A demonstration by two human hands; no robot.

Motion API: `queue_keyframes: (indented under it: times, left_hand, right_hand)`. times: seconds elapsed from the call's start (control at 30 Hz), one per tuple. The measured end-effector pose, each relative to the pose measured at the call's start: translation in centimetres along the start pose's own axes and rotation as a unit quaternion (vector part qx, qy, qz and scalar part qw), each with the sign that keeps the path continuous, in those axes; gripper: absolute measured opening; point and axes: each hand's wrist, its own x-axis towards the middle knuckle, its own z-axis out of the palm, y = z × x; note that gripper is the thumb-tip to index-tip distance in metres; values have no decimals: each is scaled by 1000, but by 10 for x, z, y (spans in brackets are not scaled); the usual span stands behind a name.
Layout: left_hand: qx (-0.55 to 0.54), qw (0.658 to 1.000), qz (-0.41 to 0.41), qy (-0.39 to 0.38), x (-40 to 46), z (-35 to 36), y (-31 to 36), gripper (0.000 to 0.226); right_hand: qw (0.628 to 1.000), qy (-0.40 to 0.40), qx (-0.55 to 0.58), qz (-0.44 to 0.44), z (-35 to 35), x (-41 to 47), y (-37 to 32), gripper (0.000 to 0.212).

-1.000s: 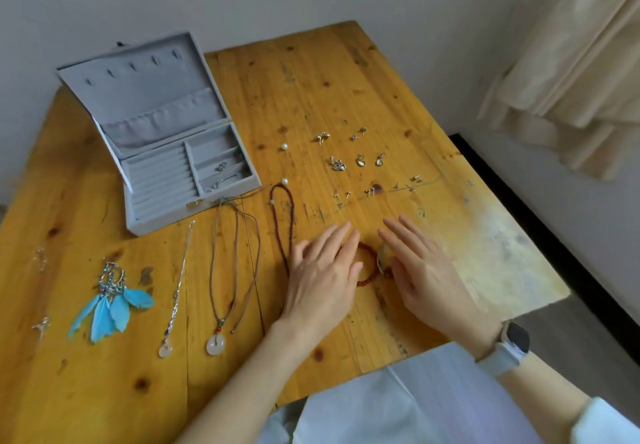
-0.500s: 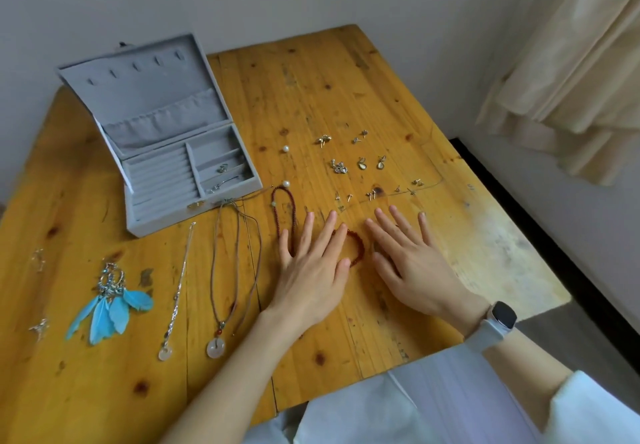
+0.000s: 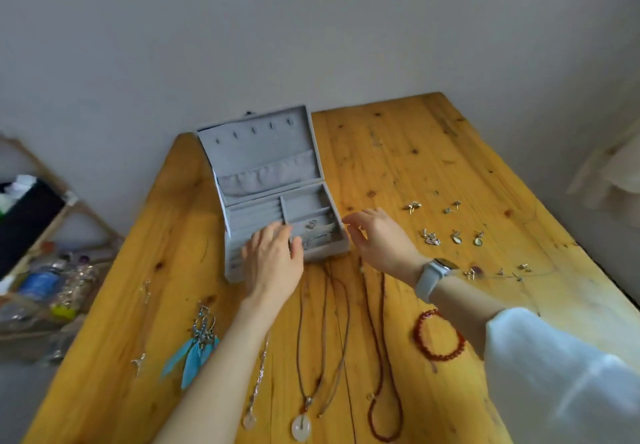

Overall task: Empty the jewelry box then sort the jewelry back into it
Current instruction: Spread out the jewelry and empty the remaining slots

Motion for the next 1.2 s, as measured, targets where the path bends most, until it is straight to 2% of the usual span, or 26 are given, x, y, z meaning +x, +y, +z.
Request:
queue_keyframes:
  times: [0.13,0.33,0.57,0.63,0.73,0.83,0.9,0.97,1.03,1.1,1.2]
  left_hand:
    - [40,997,-64,-33,5,12,-36,51]
    - [59,997,-38,11,-3,26,-45,73]
    - [42,998,-43,14,-2,29,-45,78]
    - [43,998,-41,5,-3,28,-46,81]
    - [43,998,-44,-8,-3,27,-45,80]
    - [9,997,-70,-23,2,26,-48,65]
    - [-73,994,-86,10,4,21,-47,47]
    - [-197,974,-76,75,3,12,-38,35]
    - [-319,944,-50,74,-2,-2,-17,33]
    - [-461,886,-38,-27,-8,-15,9,37]
    - [-630,758,-65,-158,-17,-22,41,34]
  right_hand:
    - [996,-33,-84,-16,22,47,-21,27]
    - [981,-130,-145,6,40,85,-34,23]
    - [973,-132,-182,-41,44,88,-30,21]
    - [984,-123,-123,-32,43,88,-25,19]
    - [993,-107,43,11,31,85,-25,13]
    - [972,-96,209,41,5,76,-35,10]
    - [953,-91,287,44,-13,67,-42,13]
    - [942,-89,320,37,-29,58,-48,15]
    - [936,-97,339,19,-43,46,-52,15]
    - [931,-108,349,3,-56,34,-56,13]
    - [923,-103,370,-5,-73,18,-58,13]
